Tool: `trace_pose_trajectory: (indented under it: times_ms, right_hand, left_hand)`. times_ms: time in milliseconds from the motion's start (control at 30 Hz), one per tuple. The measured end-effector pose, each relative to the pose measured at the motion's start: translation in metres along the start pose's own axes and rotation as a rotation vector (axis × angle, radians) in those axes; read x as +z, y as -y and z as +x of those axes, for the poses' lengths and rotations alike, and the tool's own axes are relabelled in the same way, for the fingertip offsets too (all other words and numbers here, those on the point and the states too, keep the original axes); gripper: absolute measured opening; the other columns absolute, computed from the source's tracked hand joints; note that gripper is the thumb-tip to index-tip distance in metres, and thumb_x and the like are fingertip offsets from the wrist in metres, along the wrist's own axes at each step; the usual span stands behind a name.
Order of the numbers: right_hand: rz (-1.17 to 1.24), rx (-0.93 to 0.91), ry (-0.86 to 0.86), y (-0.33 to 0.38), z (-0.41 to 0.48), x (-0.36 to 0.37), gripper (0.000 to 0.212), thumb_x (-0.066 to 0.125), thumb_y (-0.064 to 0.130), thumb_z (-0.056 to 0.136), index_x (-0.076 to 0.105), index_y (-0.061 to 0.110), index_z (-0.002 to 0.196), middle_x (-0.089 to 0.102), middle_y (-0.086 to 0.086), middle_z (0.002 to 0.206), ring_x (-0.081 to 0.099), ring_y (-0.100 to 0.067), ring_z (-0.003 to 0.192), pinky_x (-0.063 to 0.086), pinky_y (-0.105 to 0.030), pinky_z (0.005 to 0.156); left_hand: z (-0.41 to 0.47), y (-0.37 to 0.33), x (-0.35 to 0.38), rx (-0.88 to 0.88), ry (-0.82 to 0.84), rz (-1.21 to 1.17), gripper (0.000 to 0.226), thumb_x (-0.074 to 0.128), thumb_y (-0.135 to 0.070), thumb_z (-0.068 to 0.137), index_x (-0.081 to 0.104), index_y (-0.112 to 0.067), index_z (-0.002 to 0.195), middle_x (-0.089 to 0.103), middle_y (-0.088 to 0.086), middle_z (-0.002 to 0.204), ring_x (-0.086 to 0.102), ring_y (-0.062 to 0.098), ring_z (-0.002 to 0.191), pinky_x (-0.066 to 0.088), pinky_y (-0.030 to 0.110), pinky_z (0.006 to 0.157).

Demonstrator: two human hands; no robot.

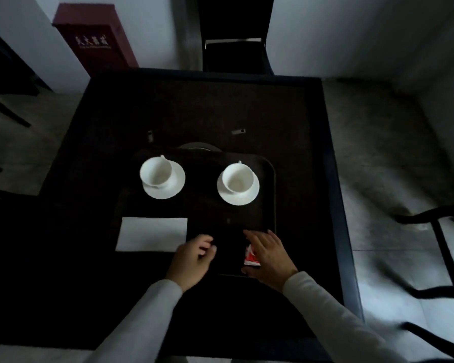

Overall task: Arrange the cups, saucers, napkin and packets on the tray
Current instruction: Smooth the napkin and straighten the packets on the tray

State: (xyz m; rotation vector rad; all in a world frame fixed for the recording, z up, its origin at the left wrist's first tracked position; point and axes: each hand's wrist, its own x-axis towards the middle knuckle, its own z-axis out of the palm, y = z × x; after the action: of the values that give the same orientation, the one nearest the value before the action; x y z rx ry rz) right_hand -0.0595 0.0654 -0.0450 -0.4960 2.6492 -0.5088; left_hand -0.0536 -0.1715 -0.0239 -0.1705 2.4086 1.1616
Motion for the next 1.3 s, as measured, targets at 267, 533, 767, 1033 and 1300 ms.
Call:
trace_pose_trajectory:
  times_ms: [267,533,767,1033,1300]
  right_hand:
    - [-0.077,-0.047,0.007,-0.015,0.003,-0.002,0.094,0.068,0.052,0.086,0.023,0.017,0.160,0.055,-0.006,0.143,0.050,-0.027,0.133,0.022,-0.039,0.121]
    - [-0.073,-0.051,0.074,-0.019,0.010,-0.004,0.096,0.071,0.050,0.083,0.023,0.017,0.159,0.055,-0.008,0.139,0.051,-0.031,0.125,0.038,-0.039,0.107]
    - [-0.089,-0.057,0.111,-0.025,0.018,-0.006,0.104,0.074,0.053,0.079,0.020,0.015,0.160,0.052,-0.010,0.135,0.050,-0.032,0.121,0.041,-0.041,0.105]
    - [-0.059,-0.098,0.108,-0.025,0.021,-0.006,0.100,0.076,0.045,0.079,0.024,0.013,0.158,0.047,-0.013,0.136,0.057,-0.035,0.114,0.044,-0.040,0.100]
    - [0.137,-0.149,0.028,-0.028,0.011,-0.005,0.093,0.080,0.034,0.079,0.033,0.010,0.155,0.052,-0.015,0.144,0.054,-0.036,0.126,0.043,-0.041,0.109]
  left_hand:
    - [0.005,-0.036,0.072,-0.129,-0.064,-0.147,0.034,0.058,-0.020,0.100,0.058,-0.019,0.134,0.067,0.000,0.121,0.064,0.012,0.098,0.048,0.022,0.081]
    - [0.009,-0.036,0.086,-0.228,-0.066,-0.240,0.032,0.062,-0.009,0.096,0.061,-0.021,0.126,0.066,-0.013,0.101,0.061,-0.003,0.090,0.044,0.009,0.069]
    - [0.016,-0.040,0.095,-0.317,-0.083,-0.391,0.030,0.069,-0.011,0.090,0.064,-0.025,0.116,0.073,-0.003,0.104,0.068,0.004,0.092,0.052,0.016,0.076]
    - [0.024,-0.051,0.100,-0.352,-0.047,-0.445,0.020,0.072,-0.011,0.081,0.077,-0.023,0.096,0.079,0.002,0.097,0.073,0.020,0.097,0.057,0.040,0.093]
    - [0.027,-0.051,0.098,-0.319,-0.132,-0.472,0.016,0.076,-0.009,0.083,0.072,-0.018,0.096,0.078,0.006,0.093,0.074,0.022,0.092,0.060,0.036,0.084]
